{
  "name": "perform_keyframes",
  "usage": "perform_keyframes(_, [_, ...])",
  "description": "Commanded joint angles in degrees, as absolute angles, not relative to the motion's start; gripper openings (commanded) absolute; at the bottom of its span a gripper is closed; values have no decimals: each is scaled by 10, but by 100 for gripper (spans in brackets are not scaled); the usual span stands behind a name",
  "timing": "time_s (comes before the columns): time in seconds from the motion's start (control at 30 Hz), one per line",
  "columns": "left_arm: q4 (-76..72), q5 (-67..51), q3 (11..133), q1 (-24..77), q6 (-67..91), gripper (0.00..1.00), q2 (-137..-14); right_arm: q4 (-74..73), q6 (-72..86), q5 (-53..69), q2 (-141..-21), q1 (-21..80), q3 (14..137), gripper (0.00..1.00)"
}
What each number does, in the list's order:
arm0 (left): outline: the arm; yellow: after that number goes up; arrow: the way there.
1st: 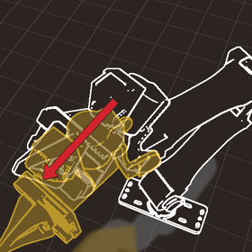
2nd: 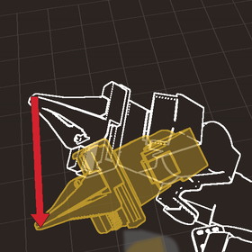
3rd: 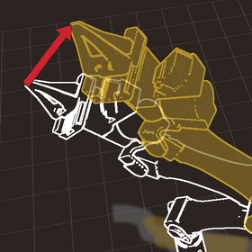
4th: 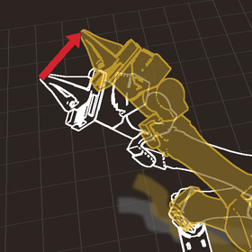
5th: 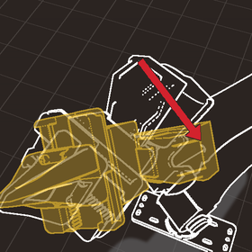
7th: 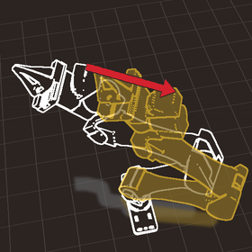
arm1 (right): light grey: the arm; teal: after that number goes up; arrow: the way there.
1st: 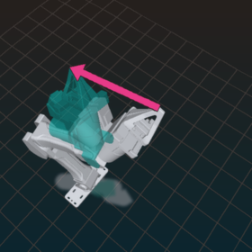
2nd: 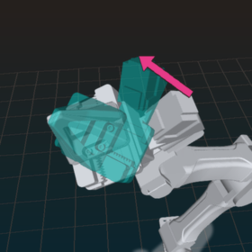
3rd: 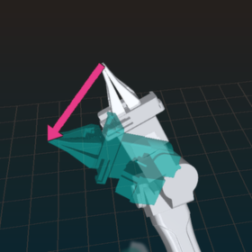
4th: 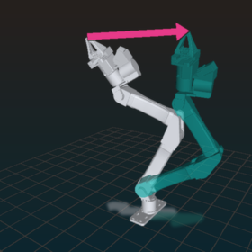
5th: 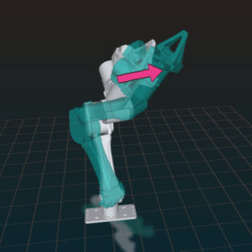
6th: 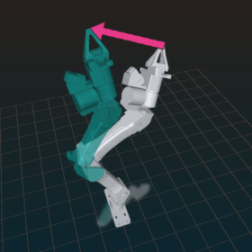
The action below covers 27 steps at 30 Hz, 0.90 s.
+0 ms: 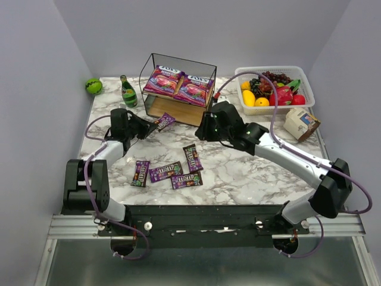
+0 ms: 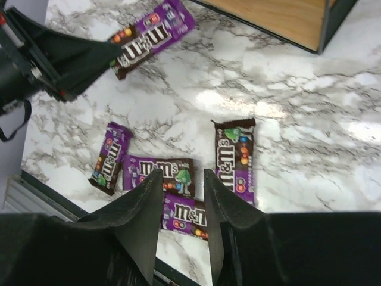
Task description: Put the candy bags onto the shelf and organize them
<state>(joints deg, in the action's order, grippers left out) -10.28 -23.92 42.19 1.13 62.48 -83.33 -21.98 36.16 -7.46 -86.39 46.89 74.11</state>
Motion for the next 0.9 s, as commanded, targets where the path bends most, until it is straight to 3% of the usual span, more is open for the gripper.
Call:
perform_keyframes(0.0, [-212, -230, 451, 8, 714, 0, -893, -269, 367, -137, -809, 468, 702, 43])
perform_keyframes(0.27, [-365, -139, 432, 10, 814, 0, -961, -313, 403, -179, -704, 454, 605, 46])
perform_keyframes(0.87, [-402, -66, 535, 11, 817, 0, -1118, -367, 464, -209, -586, 424, 499, 48])
